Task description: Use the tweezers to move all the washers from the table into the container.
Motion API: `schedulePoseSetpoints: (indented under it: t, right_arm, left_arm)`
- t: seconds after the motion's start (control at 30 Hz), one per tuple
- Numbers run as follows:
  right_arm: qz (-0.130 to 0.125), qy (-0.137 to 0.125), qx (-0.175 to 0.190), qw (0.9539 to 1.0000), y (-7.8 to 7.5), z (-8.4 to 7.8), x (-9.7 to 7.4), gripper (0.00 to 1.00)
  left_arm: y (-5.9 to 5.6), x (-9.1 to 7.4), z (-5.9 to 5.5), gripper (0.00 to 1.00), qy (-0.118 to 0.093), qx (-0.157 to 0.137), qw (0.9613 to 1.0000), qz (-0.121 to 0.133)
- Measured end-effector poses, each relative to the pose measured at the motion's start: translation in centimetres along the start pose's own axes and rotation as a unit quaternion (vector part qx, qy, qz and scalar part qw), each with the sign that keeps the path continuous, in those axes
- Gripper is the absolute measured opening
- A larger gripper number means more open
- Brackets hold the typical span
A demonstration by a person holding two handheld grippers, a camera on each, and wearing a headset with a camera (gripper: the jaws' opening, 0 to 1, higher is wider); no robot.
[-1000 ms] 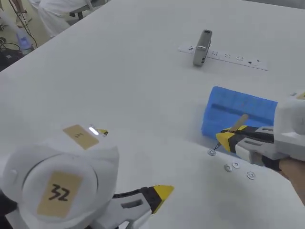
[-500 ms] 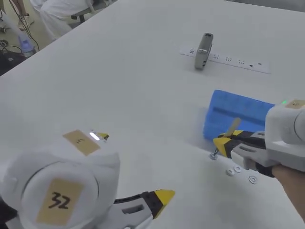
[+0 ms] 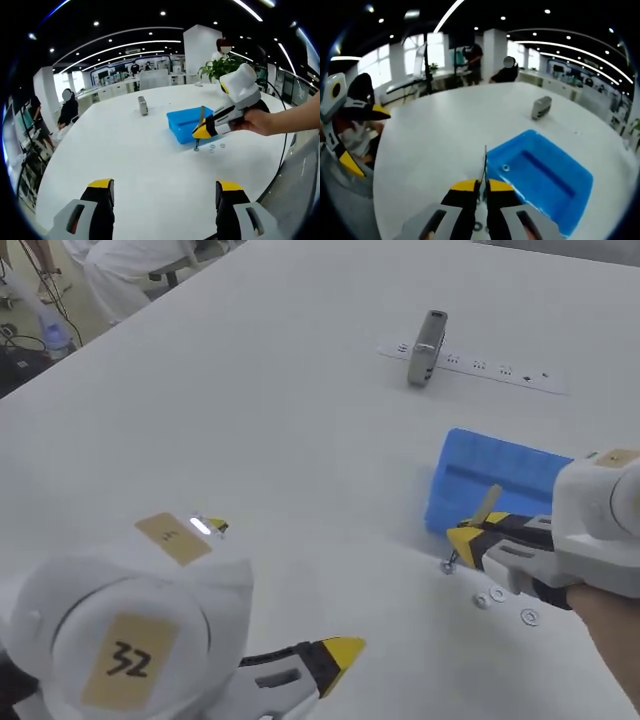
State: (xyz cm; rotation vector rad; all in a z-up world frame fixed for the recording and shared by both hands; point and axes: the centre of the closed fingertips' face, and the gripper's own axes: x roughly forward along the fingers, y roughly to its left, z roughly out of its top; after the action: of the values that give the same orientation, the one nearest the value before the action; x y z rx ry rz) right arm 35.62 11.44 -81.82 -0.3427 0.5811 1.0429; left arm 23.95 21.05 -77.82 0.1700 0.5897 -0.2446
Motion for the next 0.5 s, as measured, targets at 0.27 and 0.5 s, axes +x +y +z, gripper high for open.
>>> schedulePoseSetpoints:
  t: [0.27, 0.5]
  right_arm:
    - [0.005, -0.009, 0.007, 0.9999, 0.1, 0.8, -1.2, 0.02]
    - [0.006, -0.033, 0.005, 0.9994, -0.6, 2.9, -2.6, 0.02]
  left_arm:
    - [-0.1, 0.0, 0.0, 0.85, 0.001, 0.002, 1.0, -0.001]
    - [-0.2, 0.0, 0.0, 0.85, 0.002, 0.004, 1.0, -0.001]
